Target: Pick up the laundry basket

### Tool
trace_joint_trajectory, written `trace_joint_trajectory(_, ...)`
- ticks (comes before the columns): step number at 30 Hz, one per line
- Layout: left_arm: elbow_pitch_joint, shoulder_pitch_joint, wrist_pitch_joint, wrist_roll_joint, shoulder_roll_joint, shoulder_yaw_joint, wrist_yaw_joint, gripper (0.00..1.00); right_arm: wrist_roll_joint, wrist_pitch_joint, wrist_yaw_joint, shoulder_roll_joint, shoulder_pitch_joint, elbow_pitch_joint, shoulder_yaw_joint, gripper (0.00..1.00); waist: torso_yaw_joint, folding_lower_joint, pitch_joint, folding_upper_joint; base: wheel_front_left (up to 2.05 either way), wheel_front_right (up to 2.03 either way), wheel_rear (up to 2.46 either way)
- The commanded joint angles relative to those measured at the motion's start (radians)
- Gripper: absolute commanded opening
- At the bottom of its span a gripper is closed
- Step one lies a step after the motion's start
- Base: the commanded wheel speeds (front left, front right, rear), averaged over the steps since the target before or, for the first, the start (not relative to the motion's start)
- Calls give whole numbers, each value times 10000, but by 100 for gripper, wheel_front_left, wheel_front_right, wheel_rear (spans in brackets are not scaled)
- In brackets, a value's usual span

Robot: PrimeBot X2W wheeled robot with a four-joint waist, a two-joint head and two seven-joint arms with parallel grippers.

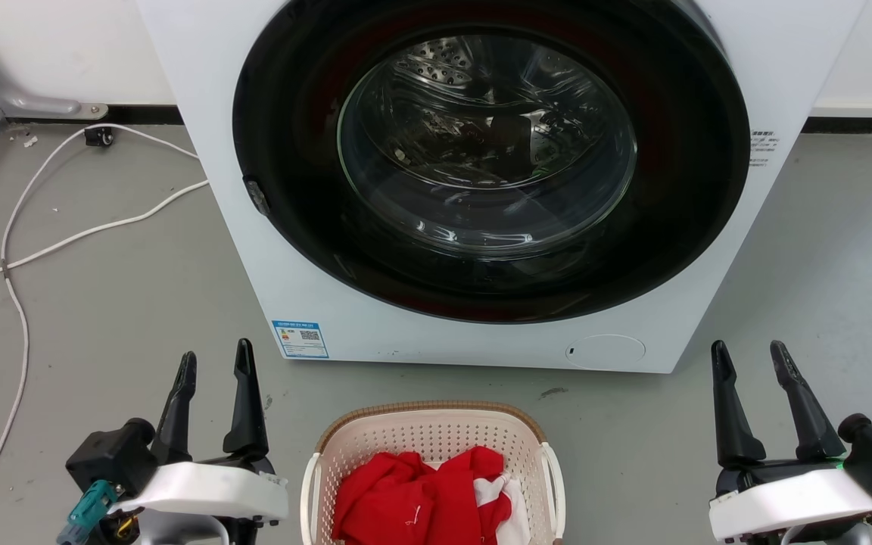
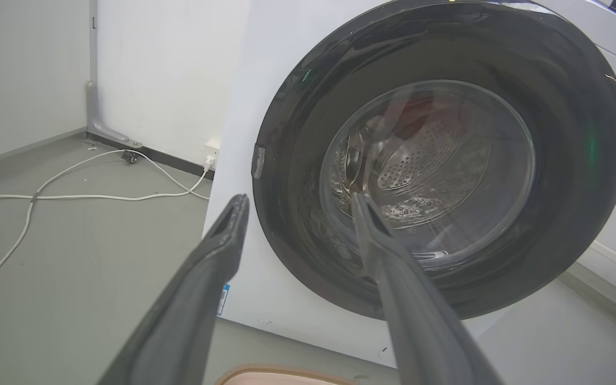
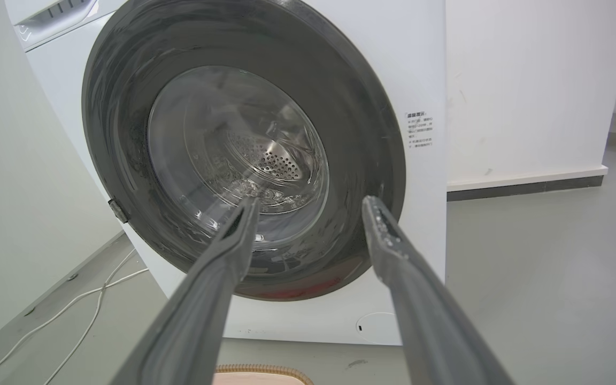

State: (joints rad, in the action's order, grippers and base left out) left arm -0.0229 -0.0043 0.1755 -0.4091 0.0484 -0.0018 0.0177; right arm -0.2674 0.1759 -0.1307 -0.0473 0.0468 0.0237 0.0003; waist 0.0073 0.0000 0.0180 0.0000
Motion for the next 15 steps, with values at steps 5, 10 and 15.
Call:
trace_joint_trajectory(5, 154, 107, 205, 724, 26, -86, -57, 100, 725, 202, 0, -41, 147, 228, 54, 100, 3, 0, 2, 0, 0, 0, 0)
trace_joint_trajectory(10, 192, 153, 319, 1198, 26, -124, -111, 100, 1220, 300, 0, -41, 214, 288, 68, 100, 12, 0, -3, 0, 0, 0, 0)
trace_joint_trajectory(15, 231, 203, 423, 1652, 27, -145, -167, 100, 1680, 400, 0, -42, 278, 358, 82, 100, 12, 0, 3, 0, 0, 0, 0)
